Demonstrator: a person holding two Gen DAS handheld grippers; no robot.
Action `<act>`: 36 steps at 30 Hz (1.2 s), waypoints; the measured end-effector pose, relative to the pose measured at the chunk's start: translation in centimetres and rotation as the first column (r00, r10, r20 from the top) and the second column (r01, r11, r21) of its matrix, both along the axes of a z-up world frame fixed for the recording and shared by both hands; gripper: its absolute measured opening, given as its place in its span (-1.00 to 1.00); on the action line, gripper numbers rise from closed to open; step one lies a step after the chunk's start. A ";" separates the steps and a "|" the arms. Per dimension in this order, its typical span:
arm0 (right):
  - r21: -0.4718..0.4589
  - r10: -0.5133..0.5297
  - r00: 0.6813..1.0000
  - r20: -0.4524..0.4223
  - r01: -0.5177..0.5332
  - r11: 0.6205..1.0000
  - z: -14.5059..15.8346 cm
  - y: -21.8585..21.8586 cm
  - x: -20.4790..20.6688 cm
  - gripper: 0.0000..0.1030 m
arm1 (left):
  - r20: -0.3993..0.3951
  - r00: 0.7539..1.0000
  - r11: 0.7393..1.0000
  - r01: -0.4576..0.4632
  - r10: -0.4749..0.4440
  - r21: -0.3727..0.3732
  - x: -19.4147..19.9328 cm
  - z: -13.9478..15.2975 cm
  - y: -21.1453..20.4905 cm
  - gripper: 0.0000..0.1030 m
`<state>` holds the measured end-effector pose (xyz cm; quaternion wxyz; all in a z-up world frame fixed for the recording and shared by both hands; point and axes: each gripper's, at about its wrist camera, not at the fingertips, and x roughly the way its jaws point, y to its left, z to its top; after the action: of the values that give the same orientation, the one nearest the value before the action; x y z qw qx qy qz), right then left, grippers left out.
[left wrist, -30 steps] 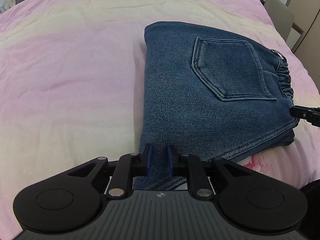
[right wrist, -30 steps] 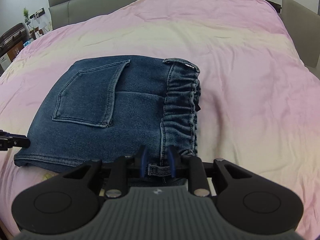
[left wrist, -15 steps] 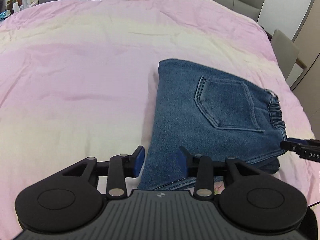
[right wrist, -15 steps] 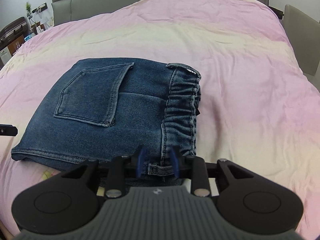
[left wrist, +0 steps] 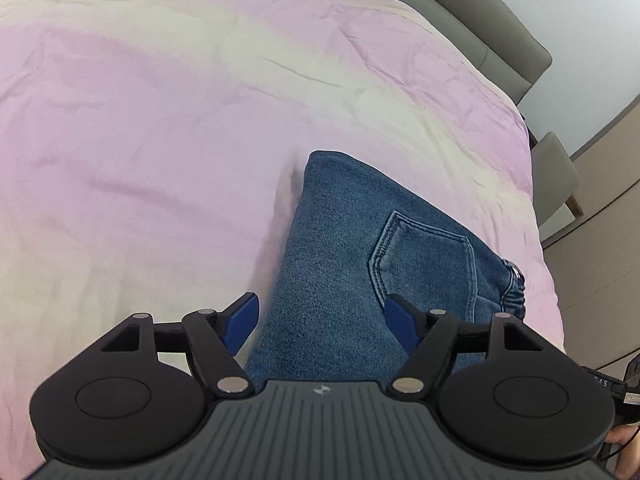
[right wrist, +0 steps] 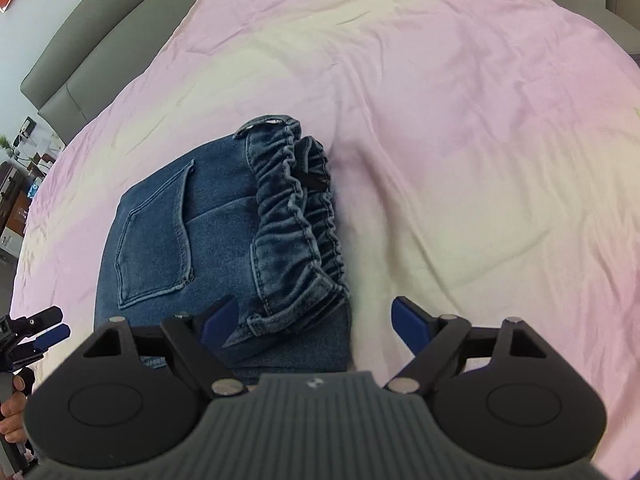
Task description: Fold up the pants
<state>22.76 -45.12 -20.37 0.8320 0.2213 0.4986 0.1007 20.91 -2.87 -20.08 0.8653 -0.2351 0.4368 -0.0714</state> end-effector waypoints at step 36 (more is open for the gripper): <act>0.179 0.265 0.945 -0.192 -0.232 0.956 -5.5 3.8 11.4 0.28 | -0.144 0.979 0.988 0.139 -0.147 -0.061 6.6 -5.6 -1.7 -0.09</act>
<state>34.20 -41.36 -25.89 0.7346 0.2296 0.5999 0.2188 27.53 -4.61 -25.64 0.8168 -0.2295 0.5139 -0.1268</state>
